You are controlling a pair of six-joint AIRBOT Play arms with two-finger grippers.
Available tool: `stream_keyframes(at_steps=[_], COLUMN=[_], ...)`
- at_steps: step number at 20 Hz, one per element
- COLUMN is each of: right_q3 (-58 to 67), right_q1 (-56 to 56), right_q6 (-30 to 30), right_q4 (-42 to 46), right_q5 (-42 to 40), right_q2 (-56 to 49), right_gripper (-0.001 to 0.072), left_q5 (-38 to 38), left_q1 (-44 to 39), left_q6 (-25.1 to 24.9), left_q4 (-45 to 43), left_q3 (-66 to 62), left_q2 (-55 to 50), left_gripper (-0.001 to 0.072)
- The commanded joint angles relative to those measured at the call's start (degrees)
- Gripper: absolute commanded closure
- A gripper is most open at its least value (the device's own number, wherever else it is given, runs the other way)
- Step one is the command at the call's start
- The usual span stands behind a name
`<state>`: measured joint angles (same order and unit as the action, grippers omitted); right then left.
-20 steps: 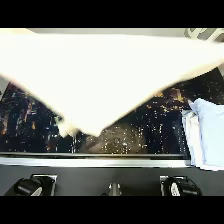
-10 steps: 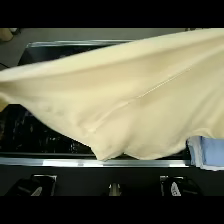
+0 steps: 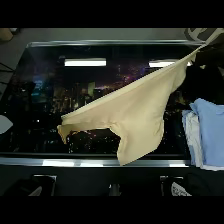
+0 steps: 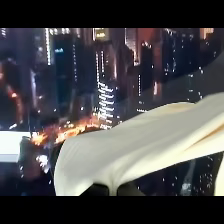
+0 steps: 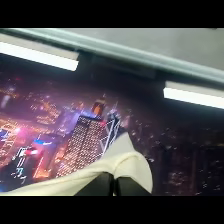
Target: Fold the shirts.
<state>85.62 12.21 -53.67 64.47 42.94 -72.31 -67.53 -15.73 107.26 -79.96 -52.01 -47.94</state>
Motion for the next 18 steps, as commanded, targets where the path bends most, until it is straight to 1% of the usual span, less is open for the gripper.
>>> stream_keyframes(at_steps=[1, 3, 5, 7, 8, 9, 10, 11, 12, 13, 14, 15, 16, 17, 18], right_q3=[0.1, 0.1, 0.0, 0.0, 0.0, 0.0, 0.3, 0.7, 0.7, 0.7, 0.4, -1.0, -3.9, -8.1, -12.5], right_q1=[0.0, -0.6, -2.0, -4.2, -5.4, -6.1, -6.3, -6.2, -6.3, -6.3, -6.2, -6.2, -6.3, -6.3, -6.3], right_q6=[1.2, 1.2, 1.4, 2.0, 2.1, 2.1, 2.1, 2.1, 2.3, 2.3, 2.8, 2.9, 1.8, 0.9, 0.8], right_q4=[-9.6, -9.8, -9.7, -8.7, -7.9, -7.5, -7.4, -6.1, -1.7, 3.3, 7.6, 10.2, 11.5, 10.9, 10.0], right_q5=[2.2, 7.0, 13.5, 17.0, 17.2, 17.4, 19.5, 23.7, 29.6, 34.4, 38.8, 40.9, 41.0, 39.9, 38.6], right_q2=[-10.9, -15.1, -18.8, -21.7, -22.8, -23.0, -22.7, -21.7, -19.8, -17.9, -16.3, -14.6, -12.4, -10.1, -8.0], right_gripper=[0.0688, 0.0687, 0.0687, 0.0681, 0.0574, 0.0360, 0.0194, 0.0169, 0.0165, 0.0088, 0.0065, 0.0061, 0.0062, 0.0064, 0.0074], left_q5=[7.5, 7.6, 7.6, 7.7, 7.8, 7.6, 6.1, 3.3, -1.2, -5.2, -7.3, -8.0, -8.4, -9.7, -10.7], left_q1=[2.9, 7.5, 11.4, 12.9, 12.9, 12.9, 13.1, 13.6, 14.5, 15.5, 16.4, 17.7, 18.9, 20.3, 21.9], left_q6=[-2.1, -3.5, -8.1, -13.0, -14.3, -14.5, -14.6, -15.1, -18.2, -21.1, -22.0, -22.0, -21.4, -20.7, -20.8], left_q4=[2.5, 2.9, 6.5, 11.4, 12.3, 12.3, 12.3, 12.2, 12.1, 11.0, 8.1, 3.5, -1.0, -4.6, -5.9], left_q3=[1.6, 1.3, -0.3, -2.1, -2.8, -3.5, -4.7, -6.3, -8.5, -10.6, -11.9, -12.3, -12.1, -11.6, -10.7], left_q2=[-10.0, -16.9, -23.3, -28.6, -30.8, -32.5, -33.4, -33.5, -33.0, -32.0, -30.5, -28.5, -26.9, -25.8, -25.5], left_gripper=[0.0682, 0.0682, 0.0681, 0.0681, 0.0680, 0.0609, 0.0340, 0.0050, 0.0028, 0.0037, 0.0111, 0.0154, 0.0163, 0.0163, 0.0163])
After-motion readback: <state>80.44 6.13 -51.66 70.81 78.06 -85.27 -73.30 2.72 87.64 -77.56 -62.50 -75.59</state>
